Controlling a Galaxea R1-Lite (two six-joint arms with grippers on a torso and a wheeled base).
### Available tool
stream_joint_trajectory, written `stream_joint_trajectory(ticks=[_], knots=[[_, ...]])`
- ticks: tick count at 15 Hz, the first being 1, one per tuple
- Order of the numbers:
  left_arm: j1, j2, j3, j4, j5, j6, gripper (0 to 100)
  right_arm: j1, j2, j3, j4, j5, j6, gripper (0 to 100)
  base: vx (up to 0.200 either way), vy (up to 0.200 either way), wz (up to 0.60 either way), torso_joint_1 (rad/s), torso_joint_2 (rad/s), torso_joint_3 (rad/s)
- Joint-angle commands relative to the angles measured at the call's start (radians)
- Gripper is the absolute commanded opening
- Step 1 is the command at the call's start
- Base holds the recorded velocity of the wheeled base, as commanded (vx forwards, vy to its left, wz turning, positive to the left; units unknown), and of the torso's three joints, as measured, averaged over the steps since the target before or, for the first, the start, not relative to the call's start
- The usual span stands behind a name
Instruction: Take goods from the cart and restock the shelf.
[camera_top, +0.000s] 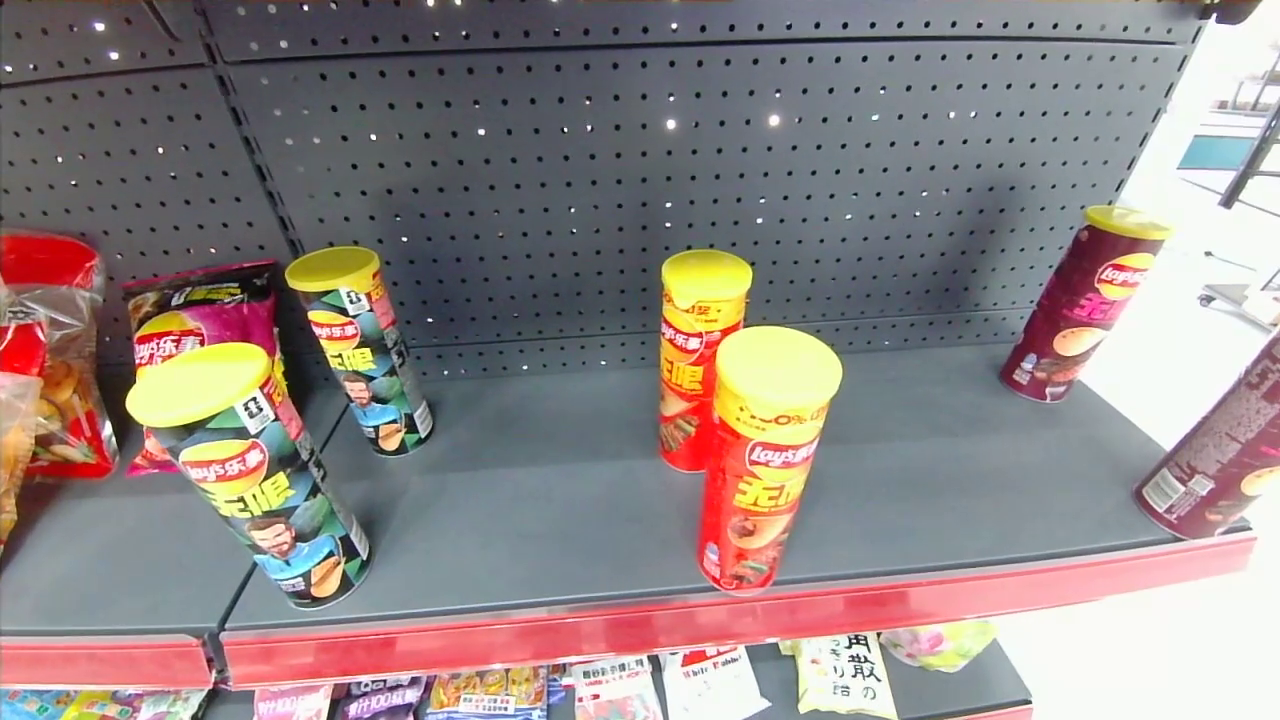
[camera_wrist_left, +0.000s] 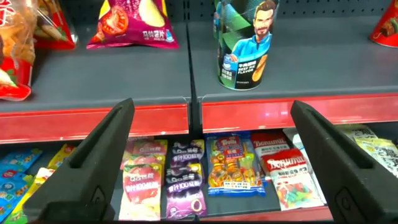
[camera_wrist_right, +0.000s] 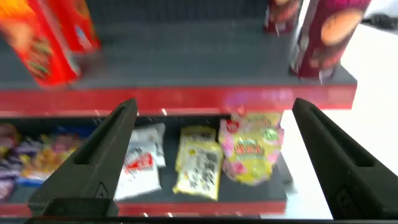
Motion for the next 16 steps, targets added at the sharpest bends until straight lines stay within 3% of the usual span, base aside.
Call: stream_joint_trajectory(ticks=[1, 2, 5, 7, 11, 16], knots=[[0.0, 0.0, 0.0, 0.0, 0.0, 0.0, 100, 0.011, 0.435, -0.411, 0.002, 0.033, 0.178, 100, 0.0, 0.0, 0.0, 0.0, 0.0, 0.0], [0.0, 0.0, 0.0, 0.0, 0.0, 0.0, 100, 0.013, 0.551, -0.483, 0.006, 0.022, 0.182, 100, 0.0, 0.0, 0.0, 0.0, 0.0, 0.0], [0.0, 0.0, 0.0, 0.0, 0.0, 0.0, 100, 0.062, 0.72, -0.382, 0.003, 0.045, -0.029, 100, 0.0, 0.0, 0.0, 0.0, 0.0, 0.0], [0.0, 0.0, 0.0, 0.0, 0.0, 0.0, 100, 0.095, 0.88, -0.351, -0.008, 0.036, -0.103, 100, 0.0, 0.0, 0.0, 0.0, 0.0, 0.0], [0.0, 0.0, 0.0, 0.0, 0.0, 0.0, 100, 0.214, 1.202, -0.463, -0.097, -0.076, -0.065, 100, 0.0, 0.0, 0.0, 0.0, 0.0, 0.0], [0.0, 0.0, 0.0, 0.0, 0.0, 0.0, 100, 0.329, 1.404, -0.449, -0.299, -0.205, 0.028, 100, 0.0, 0.0, 0.0, 0.0, 0.0, 0.0]])
